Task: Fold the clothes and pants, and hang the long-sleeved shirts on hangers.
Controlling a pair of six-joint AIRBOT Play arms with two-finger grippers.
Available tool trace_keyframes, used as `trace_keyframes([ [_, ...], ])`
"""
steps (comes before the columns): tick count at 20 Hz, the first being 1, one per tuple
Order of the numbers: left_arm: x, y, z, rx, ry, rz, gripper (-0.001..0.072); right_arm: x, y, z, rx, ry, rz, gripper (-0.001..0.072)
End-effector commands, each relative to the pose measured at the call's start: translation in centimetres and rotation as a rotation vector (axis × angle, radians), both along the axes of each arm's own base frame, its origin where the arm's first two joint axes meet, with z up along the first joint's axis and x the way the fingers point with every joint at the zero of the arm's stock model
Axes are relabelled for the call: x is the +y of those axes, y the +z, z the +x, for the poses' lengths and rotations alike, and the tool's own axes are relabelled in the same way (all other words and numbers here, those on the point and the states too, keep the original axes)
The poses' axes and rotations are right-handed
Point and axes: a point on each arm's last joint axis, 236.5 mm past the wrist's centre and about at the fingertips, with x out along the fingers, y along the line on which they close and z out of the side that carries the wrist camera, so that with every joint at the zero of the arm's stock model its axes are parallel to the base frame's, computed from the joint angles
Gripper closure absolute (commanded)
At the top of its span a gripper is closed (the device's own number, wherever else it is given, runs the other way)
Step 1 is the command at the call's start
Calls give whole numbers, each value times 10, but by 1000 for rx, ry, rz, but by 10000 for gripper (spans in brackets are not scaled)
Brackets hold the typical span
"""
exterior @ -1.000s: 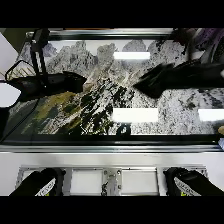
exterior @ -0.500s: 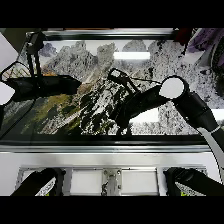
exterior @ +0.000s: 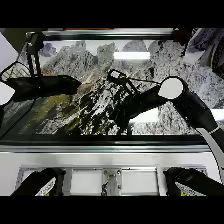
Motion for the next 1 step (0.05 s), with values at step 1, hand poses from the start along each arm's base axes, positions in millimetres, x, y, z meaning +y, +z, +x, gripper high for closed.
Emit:
trace_keyframes([
  [1, 0, 0, 0, -1, 1, 0, 693, 0, 0, 0, 1, 1, 0, 697],
])
